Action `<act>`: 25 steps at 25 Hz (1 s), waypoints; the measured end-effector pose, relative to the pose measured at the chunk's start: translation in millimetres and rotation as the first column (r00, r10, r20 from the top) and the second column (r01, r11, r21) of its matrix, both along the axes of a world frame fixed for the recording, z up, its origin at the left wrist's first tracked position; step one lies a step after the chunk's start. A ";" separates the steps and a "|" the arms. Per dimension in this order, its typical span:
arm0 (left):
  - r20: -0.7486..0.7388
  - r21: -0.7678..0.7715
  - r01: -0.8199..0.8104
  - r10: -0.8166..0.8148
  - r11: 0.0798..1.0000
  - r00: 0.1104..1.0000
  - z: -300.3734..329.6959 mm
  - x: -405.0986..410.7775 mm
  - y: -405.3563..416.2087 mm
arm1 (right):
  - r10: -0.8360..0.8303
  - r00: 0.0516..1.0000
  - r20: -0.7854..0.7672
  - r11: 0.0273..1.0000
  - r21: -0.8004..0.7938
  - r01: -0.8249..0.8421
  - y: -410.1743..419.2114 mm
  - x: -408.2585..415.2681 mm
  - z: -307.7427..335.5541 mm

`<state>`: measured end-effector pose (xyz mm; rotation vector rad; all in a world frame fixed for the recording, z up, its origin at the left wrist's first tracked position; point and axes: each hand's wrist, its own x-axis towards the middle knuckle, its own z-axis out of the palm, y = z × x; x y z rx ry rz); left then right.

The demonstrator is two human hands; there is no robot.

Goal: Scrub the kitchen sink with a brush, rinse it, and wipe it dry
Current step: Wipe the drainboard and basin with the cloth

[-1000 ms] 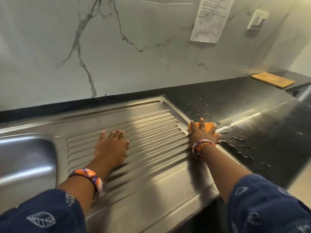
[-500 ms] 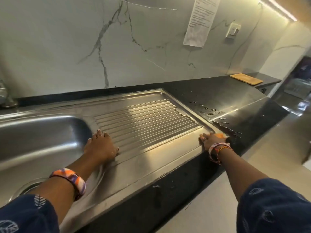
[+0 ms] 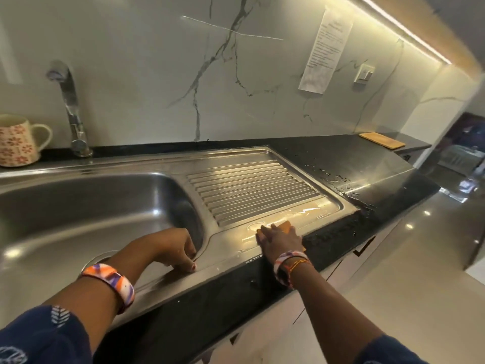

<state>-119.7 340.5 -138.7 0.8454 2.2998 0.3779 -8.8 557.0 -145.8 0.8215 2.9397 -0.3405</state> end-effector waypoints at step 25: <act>-0.162 -0.177 -0.246 0.218 0.953 0.962 25.0 -37.4 76.7 | -0.675 0.636 -0.373 0.573 -0.809 0.134 210.9 -51.7 42.8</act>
